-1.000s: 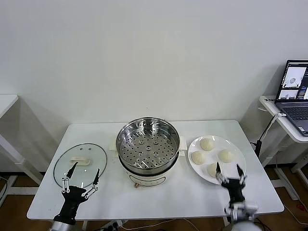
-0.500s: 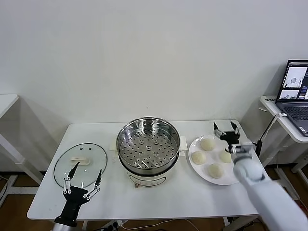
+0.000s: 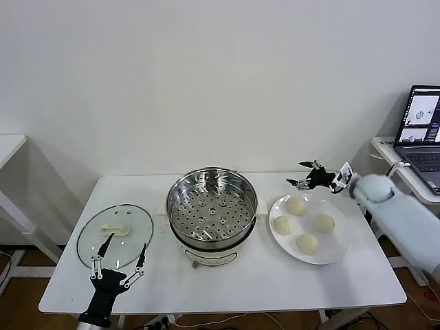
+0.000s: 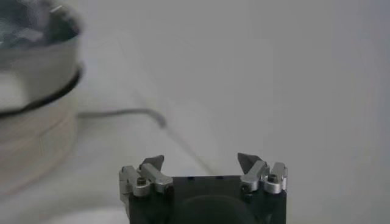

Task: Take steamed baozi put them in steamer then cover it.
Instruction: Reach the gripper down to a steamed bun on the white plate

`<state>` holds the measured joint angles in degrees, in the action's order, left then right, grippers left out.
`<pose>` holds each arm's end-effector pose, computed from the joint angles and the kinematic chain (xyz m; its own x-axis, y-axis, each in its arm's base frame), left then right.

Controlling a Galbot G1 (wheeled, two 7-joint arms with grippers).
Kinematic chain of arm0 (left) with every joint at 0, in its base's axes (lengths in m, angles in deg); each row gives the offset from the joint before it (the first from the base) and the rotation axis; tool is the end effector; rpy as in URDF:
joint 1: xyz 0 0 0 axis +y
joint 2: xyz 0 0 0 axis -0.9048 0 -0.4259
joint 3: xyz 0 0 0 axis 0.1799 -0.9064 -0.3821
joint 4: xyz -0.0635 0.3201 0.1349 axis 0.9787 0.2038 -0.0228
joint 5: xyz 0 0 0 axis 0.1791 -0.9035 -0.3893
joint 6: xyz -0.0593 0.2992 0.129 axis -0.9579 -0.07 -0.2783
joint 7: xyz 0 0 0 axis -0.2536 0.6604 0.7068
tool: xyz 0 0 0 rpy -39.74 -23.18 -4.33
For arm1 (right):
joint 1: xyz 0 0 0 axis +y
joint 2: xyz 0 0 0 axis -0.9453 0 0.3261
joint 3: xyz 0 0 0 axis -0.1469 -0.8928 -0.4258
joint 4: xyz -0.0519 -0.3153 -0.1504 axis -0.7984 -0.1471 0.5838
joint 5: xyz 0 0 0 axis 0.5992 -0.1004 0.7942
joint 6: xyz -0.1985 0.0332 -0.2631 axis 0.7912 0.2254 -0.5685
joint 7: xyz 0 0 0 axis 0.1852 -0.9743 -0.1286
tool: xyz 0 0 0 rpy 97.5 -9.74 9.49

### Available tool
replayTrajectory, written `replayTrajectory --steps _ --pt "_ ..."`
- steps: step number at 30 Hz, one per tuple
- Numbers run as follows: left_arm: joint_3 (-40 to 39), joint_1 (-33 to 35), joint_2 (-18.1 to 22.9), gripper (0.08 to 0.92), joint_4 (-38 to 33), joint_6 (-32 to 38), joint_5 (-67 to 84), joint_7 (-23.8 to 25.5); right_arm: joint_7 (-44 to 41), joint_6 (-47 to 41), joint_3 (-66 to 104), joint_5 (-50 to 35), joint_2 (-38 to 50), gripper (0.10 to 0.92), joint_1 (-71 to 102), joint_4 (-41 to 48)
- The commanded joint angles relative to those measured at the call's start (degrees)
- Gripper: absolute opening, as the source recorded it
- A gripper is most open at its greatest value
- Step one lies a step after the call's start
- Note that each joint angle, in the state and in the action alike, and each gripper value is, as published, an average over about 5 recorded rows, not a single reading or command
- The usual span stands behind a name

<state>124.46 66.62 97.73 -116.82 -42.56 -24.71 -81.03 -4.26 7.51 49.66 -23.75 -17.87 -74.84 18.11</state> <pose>0.0970 0.0888 -0.3365 -0.9733 0.1798 -0.1425 0.1155 0.9209 0.3724 0.5308 -0.2373 -0.1995 -0.5141 -0.5288 0.6753 -0.8555 0.3725 -0.3597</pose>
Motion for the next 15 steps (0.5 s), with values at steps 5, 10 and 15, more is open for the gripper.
replayTrajectory --steps 5,10,15 --pt "-0.01 0.32 0.38 0.823 0.24 0.22 -0.03 -0.12 -18.26 3.7 -13.43 24.37 -6.35 0.823 -12.7 10.73" --pt "0.17 0.42 0.49 0.823 0.42 0.37 -0.04 -0.15 -17.61 4.77 -13.47 26.55 -9.98 0.823 -12.19 14.45" --pt "0.28 0.5 0.46 0.823 0.66 0.52 -0.06 -0.2 -16.08 6.02 -12.25 28.53 -13.32 0.823 -11.43 18.33"
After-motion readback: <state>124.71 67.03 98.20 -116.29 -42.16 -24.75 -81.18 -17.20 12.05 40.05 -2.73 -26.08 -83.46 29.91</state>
